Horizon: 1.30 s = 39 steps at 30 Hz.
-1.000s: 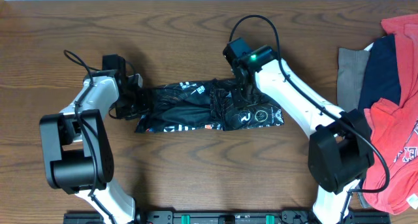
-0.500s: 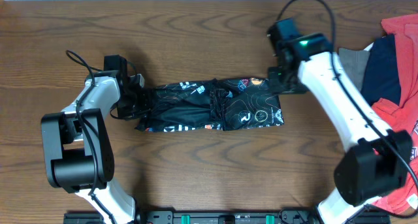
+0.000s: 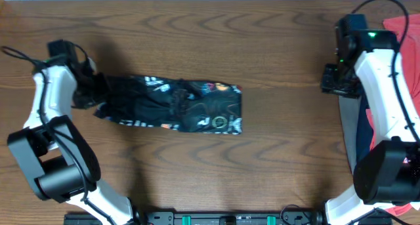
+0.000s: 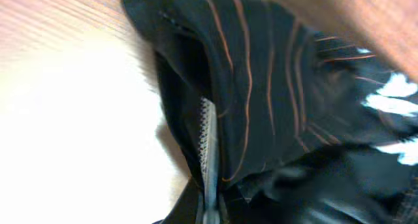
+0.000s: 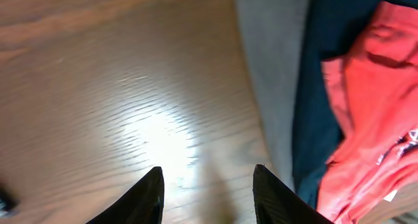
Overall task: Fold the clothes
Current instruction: 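Fold the strip's left end rightward over the bundle with the left gripper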
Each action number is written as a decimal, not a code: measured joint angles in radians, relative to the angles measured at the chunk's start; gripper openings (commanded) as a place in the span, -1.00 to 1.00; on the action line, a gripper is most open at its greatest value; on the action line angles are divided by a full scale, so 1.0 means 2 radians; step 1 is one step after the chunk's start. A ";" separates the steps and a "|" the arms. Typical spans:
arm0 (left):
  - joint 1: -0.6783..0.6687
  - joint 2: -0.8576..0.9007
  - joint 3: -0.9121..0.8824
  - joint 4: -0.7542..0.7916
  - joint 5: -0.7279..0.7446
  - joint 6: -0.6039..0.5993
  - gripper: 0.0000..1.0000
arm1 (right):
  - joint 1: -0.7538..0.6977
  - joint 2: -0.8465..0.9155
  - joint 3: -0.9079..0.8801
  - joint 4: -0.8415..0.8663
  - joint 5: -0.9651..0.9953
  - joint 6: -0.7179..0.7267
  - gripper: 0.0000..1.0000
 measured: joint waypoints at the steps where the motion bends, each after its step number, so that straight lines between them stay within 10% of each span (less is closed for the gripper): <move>1: 0.001 -0.002 0.014 -0.016 0.002 0.000 -0.88 | -0.006 0.000 0.000 0.000 0.001 -0.001 -0.15; 22: -0.302 -0.014 0.070 -0.085 0.138 -0.004 -0.88 | -0.018 0.000 0.000 -0.002 -0.003 -0.012 -0.18; 39: -0.389 -0.014 0.070 -0.020 0.113 -0.059 -0.87 | -0.018 0.000 0.000 -0.002 -0.030 -0.023 -0.19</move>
